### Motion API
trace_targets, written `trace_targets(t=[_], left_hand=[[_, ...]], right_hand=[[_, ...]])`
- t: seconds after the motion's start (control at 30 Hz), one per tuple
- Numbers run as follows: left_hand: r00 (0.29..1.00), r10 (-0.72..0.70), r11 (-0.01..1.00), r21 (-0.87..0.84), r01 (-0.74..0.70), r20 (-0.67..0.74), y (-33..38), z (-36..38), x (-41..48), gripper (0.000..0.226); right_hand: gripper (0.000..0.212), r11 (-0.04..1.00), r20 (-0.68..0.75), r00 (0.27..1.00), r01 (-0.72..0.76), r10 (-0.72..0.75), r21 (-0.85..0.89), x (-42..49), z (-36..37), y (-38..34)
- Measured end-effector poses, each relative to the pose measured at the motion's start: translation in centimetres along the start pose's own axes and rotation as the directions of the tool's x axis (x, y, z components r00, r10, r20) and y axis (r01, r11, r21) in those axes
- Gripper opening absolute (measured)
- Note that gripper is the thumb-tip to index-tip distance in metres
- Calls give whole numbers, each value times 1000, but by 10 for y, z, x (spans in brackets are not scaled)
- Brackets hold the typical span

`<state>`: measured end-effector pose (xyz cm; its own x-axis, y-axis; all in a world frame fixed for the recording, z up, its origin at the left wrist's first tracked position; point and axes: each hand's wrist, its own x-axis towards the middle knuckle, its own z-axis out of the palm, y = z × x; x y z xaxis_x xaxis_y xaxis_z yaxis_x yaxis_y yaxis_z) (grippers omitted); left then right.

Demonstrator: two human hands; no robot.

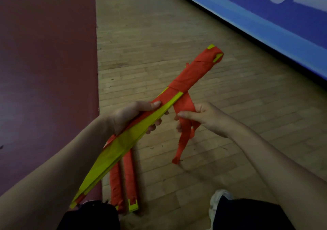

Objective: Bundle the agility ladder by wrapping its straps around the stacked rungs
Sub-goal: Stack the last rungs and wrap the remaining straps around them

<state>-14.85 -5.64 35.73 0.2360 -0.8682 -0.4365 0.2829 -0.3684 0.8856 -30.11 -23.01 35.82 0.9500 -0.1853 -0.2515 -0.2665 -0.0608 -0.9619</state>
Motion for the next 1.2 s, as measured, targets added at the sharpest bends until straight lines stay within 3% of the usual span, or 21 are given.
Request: trace_targets(t=[0.23, 0.43, 0.53, 0.6, 0.67, 0.73, 0.8, 0.9, 0.93, 1.0, 1.1, 1.13, 1.2], left_hand=[[994, 27, 999, 44, -22, -107, -2, 9, 6, 30], [948, 193, 903, 424, -70, -254, -7, 23, 14, 21], [882, 355, 737, 673, -61, -309, -12, 34, 19, 20], [818, 466, 495, 865, 75, -337, -16, 43, 21, 26], [763, 566, 315, 937, 150, -312, -19, 49, 22, 30], [737, 629, 202, 967, 152, -248, -23, 53, 24, 29], [750, 625, 159, 976, 150, -217, -26, 55, 26, 28], [776, 605, 190, 979, 79, -180, -29, 55, 27, 31], [781, 600, 238, 971, 32, -173, -27, 53, 26, 35], [820, 533, 427, 903, -48, -208, -19, 45, 23, 45], [951, 241, 851, 513, -111, -194, -3, 35, 13, 54], [982, 134, 943, 320, -85, -134, 0, 33, 9, 52], [1000, 4, 999, 41, -5, 28, 5, 27, 2, 43]], right_hand=[[18, 996, -194, 981, -3, -14, -89, 11, 5, 7], [26, 935, -254, 959, 33, -130, -353, 14, 16, 2], [40, 954, -380, 917, 4, -124, -301, 14, 24, -4], [50, 968, -453, 886, -21, -98, -249, 15, 26, -8], [49, 968, -493, 866, -44, -86, -246, 16, 29, -11], [46, 972, -517, 852, -40, -88, -231, 18, 29, -11], [45, 980, -527, 848, -54, -57, -193, 21, 27, -9], [39, 999, -505, 863, -13, -7, -36, 24, 22, -5], [38, 1000, -485, 875, 14, 0, 25, 24, 20, -5], [35, 987, -419, 908, 61, 8, 151, 22, 18, -6], [36, 943, -322, 947, 104, 4, 317, 16, 14, -11], [36, 934, -299, 954, 111, -4, 340, 14, 13, -12], [33, 923, -258, 966, 127, -31, 363, 12, 12, -13]])
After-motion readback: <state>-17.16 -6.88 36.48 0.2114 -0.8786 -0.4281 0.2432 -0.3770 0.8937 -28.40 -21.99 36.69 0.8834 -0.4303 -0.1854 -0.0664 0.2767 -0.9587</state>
